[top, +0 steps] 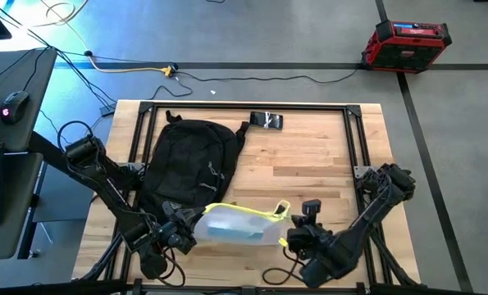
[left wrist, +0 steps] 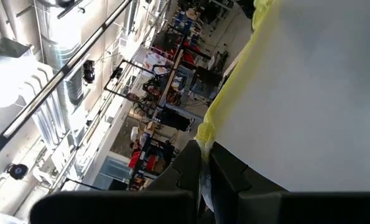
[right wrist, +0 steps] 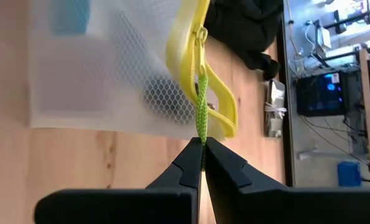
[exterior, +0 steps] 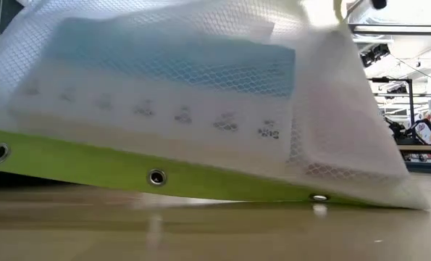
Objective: Unpack backpack
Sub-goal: Close the transparent zip bag
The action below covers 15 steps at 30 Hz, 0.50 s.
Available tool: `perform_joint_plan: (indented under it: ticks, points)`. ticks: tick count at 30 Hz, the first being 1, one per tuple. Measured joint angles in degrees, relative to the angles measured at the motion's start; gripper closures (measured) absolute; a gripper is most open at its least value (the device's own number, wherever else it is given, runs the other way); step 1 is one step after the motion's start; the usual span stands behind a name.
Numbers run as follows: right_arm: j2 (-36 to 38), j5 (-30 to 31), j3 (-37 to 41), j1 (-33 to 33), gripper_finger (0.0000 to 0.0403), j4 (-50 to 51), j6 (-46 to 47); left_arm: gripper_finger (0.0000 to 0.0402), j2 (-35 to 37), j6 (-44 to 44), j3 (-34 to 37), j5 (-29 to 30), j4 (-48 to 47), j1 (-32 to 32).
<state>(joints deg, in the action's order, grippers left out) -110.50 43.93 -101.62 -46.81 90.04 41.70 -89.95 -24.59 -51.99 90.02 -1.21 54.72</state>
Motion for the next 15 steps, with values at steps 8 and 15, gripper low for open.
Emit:
perform_joint_plan:
  ticks: [8, 15]
  points:
    - [4.14, 4.15, -0.09, -2.50, 0.0403, 0.02, 3.29, 0.0401, 0.09, -11.05, -4.76, 0.00, 2.89, 4.71]
    - [8.26, 2.73, -0.09, -3.82, 0.0403, -0.04, 3.57, 0.0401, 0.13, -13.29, -5.90, 0.04, 1.49, 7.15]
